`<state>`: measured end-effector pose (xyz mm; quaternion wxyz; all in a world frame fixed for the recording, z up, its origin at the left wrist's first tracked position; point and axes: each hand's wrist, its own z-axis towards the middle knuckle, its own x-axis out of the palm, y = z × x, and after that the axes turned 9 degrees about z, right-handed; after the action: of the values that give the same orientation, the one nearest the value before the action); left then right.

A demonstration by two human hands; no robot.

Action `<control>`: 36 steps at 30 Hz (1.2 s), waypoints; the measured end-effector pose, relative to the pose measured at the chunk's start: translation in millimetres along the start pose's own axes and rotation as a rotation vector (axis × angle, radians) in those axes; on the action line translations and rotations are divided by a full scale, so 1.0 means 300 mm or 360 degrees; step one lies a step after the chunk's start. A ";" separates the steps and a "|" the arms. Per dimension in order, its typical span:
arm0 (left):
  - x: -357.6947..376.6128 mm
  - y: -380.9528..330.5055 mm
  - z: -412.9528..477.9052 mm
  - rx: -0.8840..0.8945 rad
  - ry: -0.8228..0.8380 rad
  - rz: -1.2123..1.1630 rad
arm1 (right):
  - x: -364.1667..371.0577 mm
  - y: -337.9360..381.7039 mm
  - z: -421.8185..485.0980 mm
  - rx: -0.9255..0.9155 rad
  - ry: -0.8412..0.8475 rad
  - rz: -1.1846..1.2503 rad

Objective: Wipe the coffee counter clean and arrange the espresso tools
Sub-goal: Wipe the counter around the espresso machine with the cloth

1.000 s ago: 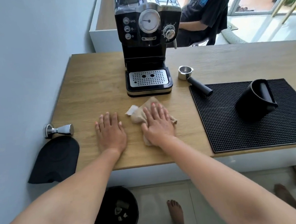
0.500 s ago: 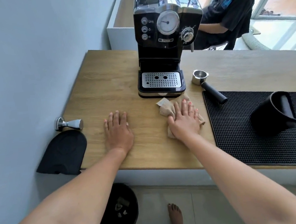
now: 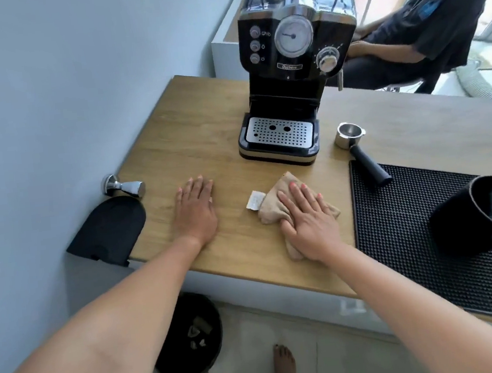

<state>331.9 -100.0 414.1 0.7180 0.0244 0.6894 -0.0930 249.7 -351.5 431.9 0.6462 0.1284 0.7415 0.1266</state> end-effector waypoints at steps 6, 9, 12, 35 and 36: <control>0.000 -0.003 0.010 -0.0018 -0.0012 0.0040 | 0.046 0.205 0.109 -0.0021 0.0061 0.0036; 0.001 -0.016 0.012 -0.0041 0.0025 0.0064 | 0.075 0.222 0.002 -0.0436 0.0186 -0.0047; -0.002 -0.032 -0.028 -0.0137 0.0033 -0.0017 | 0.053 0.101 -0.110 -0.0698 0.0228 -0.0028; -0.110 0.211 -0.548 -0.0729 -0.0537 -0.0859 | 0.219 0.539 -0.218 -0.0541 0.0094 0.0159; -0.123 0.236 -0.564 -0.0759 -0.0512 -0.0869 | 0.216 0.543 -0.253 -0.0570 0.0100 0.0231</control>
<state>175.9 0.9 436.0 0.7513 -0.3421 0.5514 -0.1202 170.4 -177.9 439.7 0.6245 0.0605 0.7157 0.3068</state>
